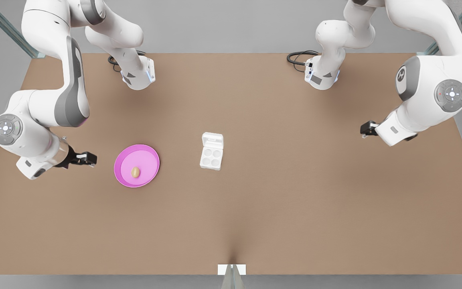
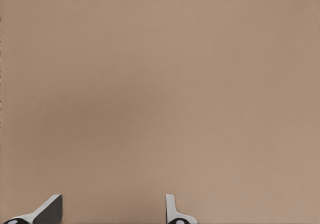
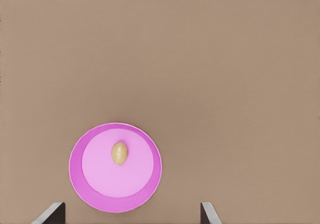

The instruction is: Pack egg into the box and close the box lid

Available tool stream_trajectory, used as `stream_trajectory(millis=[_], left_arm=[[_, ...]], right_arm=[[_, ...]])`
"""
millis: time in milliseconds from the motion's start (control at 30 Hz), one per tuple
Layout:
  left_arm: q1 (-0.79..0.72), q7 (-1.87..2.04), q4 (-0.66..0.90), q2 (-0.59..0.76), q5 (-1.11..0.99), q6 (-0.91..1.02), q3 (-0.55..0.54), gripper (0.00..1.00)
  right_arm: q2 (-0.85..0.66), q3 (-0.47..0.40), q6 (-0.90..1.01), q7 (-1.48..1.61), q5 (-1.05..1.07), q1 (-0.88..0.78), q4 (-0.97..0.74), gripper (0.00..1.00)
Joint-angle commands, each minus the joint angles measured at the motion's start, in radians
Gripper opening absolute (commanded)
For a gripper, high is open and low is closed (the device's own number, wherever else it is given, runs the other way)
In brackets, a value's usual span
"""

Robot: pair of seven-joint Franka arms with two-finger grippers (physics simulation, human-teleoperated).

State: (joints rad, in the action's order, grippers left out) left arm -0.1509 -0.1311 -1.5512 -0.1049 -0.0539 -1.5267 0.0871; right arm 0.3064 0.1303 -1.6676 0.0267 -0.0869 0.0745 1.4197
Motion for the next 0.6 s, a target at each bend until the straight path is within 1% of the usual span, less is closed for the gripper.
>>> stream_trajectory(millis=[0,67,100,133,167,200,233,300,333,400,500,567], left_arm=[[0.002,-0.048,0.0,0.001,-0.004,-0.067,0.0,1.0],[0.001,-0.048,0.0,0.001,-0.004,-0.067,0.0,1.0],[0.001,-0.048,0.0,0.001,-0.004,-0.067,0.0,1.0],[-0.001,-0.048,0.0,0.001,-0.004,-0.067,0.0,1.0],[-0.002,-0.048,0.0,0.001,-0.004,-0.067,0.0,1.0],[-0.007,-0.048,0.0,-0.004,-0.006,-0.067,0.0,1.0],[-0.007,-0.048,0.0,-0.006,-0.006,-0.067,0.0,1.0],[-0.007,-0.048,0.0,-0.007,-0.004,-0.067,0.0,1.0],[-0.007,-0.048,0.0,-0.007,-0.004,-0.067,0.0,1.0],[-0.007,-0.048,0.0,-0.007,-0.006,-0.067,0.0,1.0],[-0.007,-0.048,0.0,-0.009,-0.006,-0.067,0.0,1.0],[-0.007,-0.048,0.0,-0.013,-0.006,-0.069,0.0,1.0]], right_arm=[[-0.001,0.0,-0.044,0.082,0.004,0.01,-0.001,1.0],[0.017,0.005,0.08,0.087,-0.001,-0.004,0.005,1.0],[0.04,0.005,0.089,0.065,-0.01,-0.03,0.007,1.0],[0.137,0.003,0.091,0.059,-0.001,-0.03,-0.002,1.0],[0.175,0.003,0.069,0.012,0.003,-0.035,0.007,1.0],[0.237,0.005,-0.027,-0.021,0.003,-0.033,0.038,1.0],[0.235,0.005,-0.173,-0.062,0.013,-0.025,0.122,1.0],[0.221,0.005,-0.406,-0.091,0.012,-0.012,0.294,1.0],[0.212,0.005,-0.469,-0.094,0.012,-0.007,0.341,1.0],[0.215,0.006,-0.526,-0.093,0.012,-0.01,0.363,1.0],[0.215,0.008,-0.718,-0.097,0.01,-0.016,0.449,1.0],[0.217,0.009,-0.741,-0.094,0.01,-0.016,0.449,1.0]])
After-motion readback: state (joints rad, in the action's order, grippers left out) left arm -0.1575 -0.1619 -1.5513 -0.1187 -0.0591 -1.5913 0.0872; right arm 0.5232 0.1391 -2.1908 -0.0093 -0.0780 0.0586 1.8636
